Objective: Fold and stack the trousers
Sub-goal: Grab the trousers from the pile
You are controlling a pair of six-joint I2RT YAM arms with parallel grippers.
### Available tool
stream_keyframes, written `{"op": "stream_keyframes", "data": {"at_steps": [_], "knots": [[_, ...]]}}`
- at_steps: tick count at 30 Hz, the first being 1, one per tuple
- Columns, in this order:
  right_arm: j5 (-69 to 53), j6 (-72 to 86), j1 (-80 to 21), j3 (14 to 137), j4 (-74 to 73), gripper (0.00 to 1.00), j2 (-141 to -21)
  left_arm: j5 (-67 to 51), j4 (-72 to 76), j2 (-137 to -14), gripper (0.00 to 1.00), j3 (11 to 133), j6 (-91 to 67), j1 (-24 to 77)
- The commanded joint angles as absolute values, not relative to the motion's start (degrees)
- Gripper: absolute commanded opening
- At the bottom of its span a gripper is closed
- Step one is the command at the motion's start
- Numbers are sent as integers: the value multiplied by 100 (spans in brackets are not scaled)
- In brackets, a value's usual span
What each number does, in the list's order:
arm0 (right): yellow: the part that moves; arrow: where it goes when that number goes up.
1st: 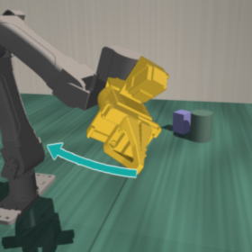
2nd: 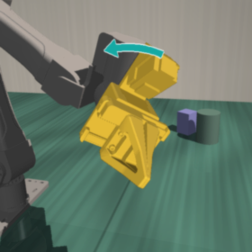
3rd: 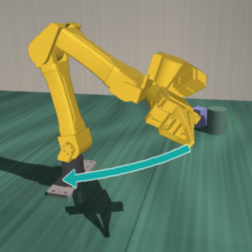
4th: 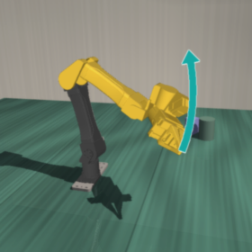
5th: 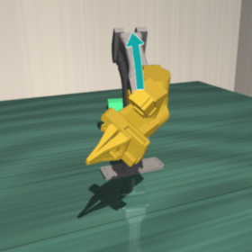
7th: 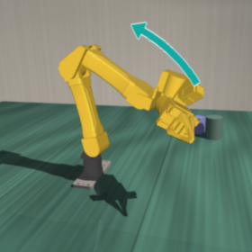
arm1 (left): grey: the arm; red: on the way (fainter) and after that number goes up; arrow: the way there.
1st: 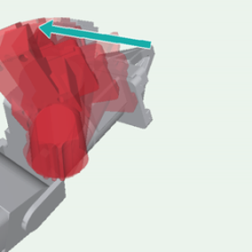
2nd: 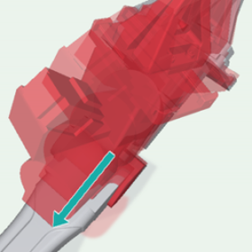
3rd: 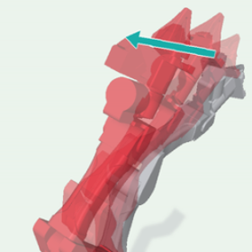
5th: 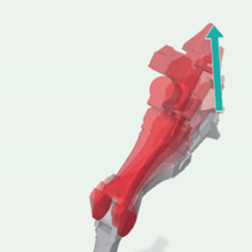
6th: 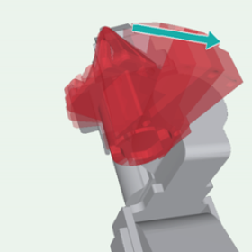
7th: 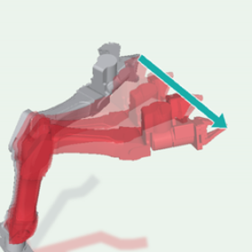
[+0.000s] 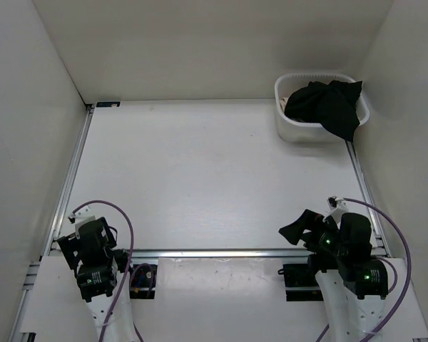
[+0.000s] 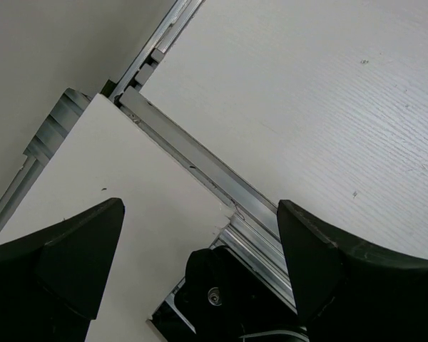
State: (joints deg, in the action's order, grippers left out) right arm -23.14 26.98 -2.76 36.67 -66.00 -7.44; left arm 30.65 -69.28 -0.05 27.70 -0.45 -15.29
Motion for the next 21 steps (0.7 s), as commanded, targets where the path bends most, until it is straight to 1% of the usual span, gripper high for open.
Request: {"op": "stream_keyframes", "data": {"at_steps": [1,3,5,7,8,10,11,12,13,14,15,16,19,20,21], "knots": [[-1706,2226,-316,3909,-8490,99,-1080,2927,-7550,141,100,2566,0,-1573],[-1591,2057,-316,4173,-8490,99,-1395,2788,-7550,80,100,2566,0,-1573],[-1240,1899,-316,4709,-8421,99,-1694,2559,-7550,-78,100,2697,0,-1573],[-1021,1846,-316,5104,-8132,99,-1906,2181,-7445,-271,100,3101,0,-1573],[-759,1846,-316,5515,-8025,99,-2168,1953,-7096,-533,100,3451,0,-1573],[-563,1784,-316,5948,-7622,99,-2477,1532,-6804,-912,100,3917,0,-1573],[-475,1732,-316,6368,-7464,99,-2809,1233,-6724,-1149,100,4190,0,-1573],[-388,1644,-316,6598,-7288,99,-2995,900,-6576,-1665,100,4479,0,-1573],[-248,1644,-316,6844,-6973,99,-3188,200,-6513,-1940,100,5048,0,-1573],[-29,1583,-316,7386,-6813,99,-3625,-155,-6460,-2212,100,5332,0,-1573],[452,1582,-316,7653,-6638,99,-3856,-759,-6260,-2763,100,5840,0,-1573],[675,1582,-316,7881,-6236,99,-4337,-1034,-6145,-3047,100,6062,0,-1573],[1080,1346,-316,8542,-5592,99,-5200,-1878,-5907,-4076,100,6573,0,-1573],[1246,1258,-316,8656,-5216,99,-5864,-2255,-5837,-4278,100,6766,0,-1573],[1300,1083,-316,8979,-5073,99,-6245,-2372,-5836,-4611,100,6768,0,-1573]]}}
